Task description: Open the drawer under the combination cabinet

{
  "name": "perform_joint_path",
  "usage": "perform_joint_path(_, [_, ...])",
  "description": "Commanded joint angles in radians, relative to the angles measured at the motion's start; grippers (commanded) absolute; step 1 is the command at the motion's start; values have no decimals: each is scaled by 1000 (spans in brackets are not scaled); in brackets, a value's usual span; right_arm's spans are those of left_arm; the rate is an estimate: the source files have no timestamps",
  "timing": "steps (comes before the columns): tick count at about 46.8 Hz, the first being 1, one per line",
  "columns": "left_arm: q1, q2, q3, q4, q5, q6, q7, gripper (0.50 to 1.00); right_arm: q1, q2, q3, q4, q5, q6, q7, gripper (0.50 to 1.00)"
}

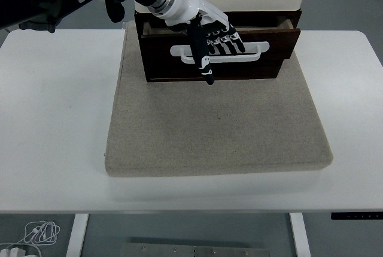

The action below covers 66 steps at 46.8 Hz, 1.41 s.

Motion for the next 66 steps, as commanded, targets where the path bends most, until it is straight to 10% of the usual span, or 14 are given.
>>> perform_joint_path(1, [0, 0, 0, -2, 0, 0, 0, 1000, 0, 0, 0, 0, 0, 0, 2, 926])
perform_joint_path(29, [2, -2, -98, 6, -16, 0, -2, 1000, 0, 0, 0, 0, 0, 0, 0, 926])
perform_joint_path(52, [-8, 17, -862, 139, -11, 0, -34, 1000, 0, 0, 0, 0, 0, 0, 0, 926])
perform_joint_path(66, [-9, 221, -1014, 285, -20, 0, -193, 1000, 0, 0, 0, 0, 0, 0, 2, 926])
